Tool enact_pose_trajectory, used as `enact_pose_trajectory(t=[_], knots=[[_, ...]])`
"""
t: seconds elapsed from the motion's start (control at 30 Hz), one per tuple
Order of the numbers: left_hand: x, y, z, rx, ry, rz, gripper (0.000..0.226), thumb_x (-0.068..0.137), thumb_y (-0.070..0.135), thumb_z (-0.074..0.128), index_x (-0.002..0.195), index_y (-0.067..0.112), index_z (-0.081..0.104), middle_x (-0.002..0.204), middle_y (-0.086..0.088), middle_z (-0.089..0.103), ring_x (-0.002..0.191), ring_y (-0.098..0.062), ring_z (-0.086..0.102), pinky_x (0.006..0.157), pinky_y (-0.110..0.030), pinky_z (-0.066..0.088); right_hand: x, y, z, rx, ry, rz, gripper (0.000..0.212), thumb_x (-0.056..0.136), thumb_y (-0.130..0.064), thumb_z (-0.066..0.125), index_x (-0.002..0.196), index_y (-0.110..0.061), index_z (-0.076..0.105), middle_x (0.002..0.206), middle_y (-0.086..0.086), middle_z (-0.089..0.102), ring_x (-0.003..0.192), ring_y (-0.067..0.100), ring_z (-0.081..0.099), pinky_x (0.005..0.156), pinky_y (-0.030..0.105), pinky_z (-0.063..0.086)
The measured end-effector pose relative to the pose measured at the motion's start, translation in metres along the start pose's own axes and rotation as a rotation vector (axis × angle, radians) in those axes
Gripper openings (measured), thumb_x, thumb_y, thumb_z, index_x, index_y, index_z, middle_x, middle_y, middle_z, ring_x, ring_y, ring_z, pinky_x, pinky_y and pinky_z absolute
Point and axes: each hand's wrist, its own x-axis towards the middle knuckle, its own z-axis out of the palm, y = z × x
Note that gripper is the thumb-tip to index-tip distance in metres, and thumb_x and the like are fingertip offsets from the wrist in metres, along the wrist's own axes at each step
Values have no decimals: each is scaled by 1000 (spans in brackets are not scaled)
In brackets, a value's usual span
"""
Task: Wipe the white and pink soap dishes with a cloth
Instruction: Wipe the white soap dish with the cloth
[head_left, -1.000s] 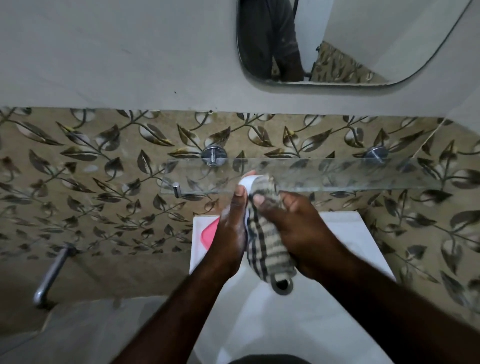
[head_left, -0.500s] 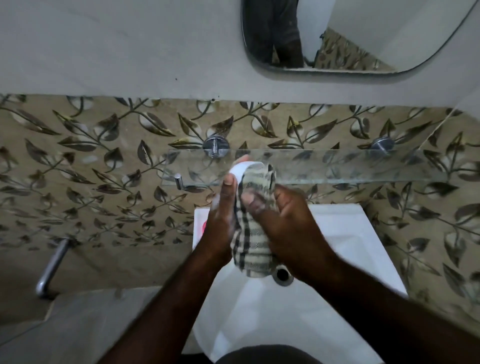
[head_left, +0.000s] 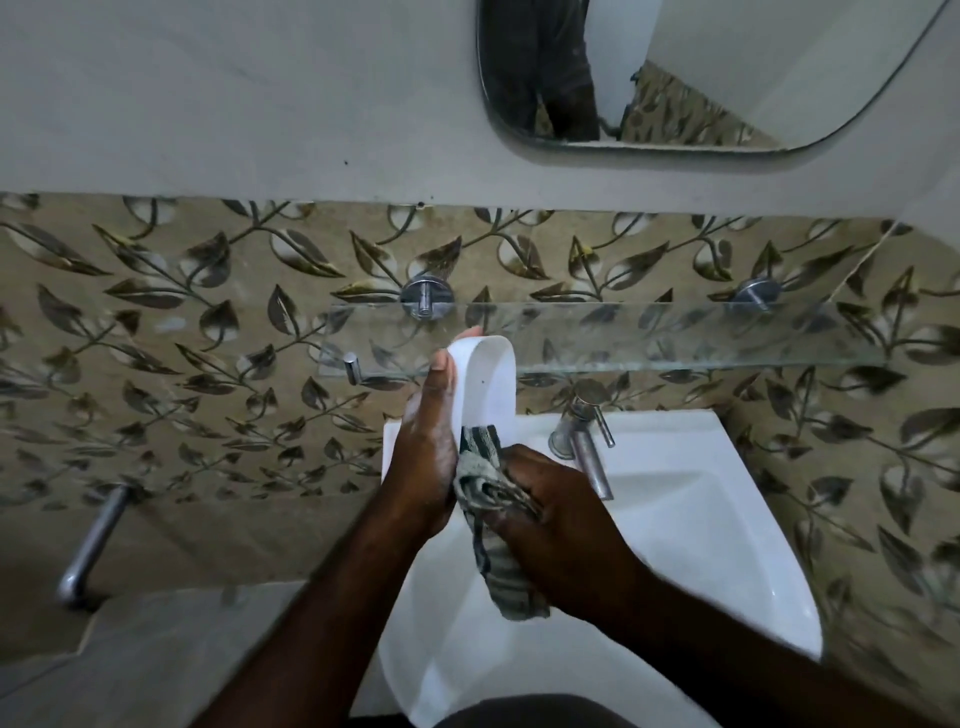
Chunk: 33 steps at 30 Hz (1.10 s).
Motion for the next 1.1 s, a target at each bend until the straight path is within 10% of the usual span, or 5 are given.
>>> enact_pose_trajectory(t=[0.13,0.37,0.6,0.93,1.1], knots=[[3,4,-1,32,17,-97,68,81,62,44,132,18,56,121,-18,67,110,-33,65,93,-47,54,10,6,-31,-556,-171,-175,29,81,-8,58,108,-15,66,109,2,61,91,23,61,73,32,48],[8,-1,-9,15,6,-114,51,89,59,44,120,26,66,113,-8,73,102,-24,69,83,-38,58,31,-11,-71,-510,96,-74,22,62,-30,64,82,-21,61,74,-12,51,69,11,52,59,29,39],[0,1,3,226,-172,46,54,91,58,44,127,22,62,118,-10,71,109,-30,67,94,-42,54,43,-12,-52,-908,27,-139,39,79,-24,65,117,-19,59,103,6,54,74,33,60,54,36,44],[3,10,11,306,-227,164,44,93,52,37,118,25,63,106,-4,71,97,-20,66,83,-28,54,21,-11,-13,-534,-128,198,18,86,-18,53,103,-20,60,101,6,57,87,31,63,74,43,52],[8,10,7,249,-256,184,44,93,49,40,125,27,60,125,-6,66,116,-22,63,94,-30,52,23,-11,-64,471,-266,465,14,87,-9,62,80,-16,72,76,5,71,66,16,66,62,28,54]])
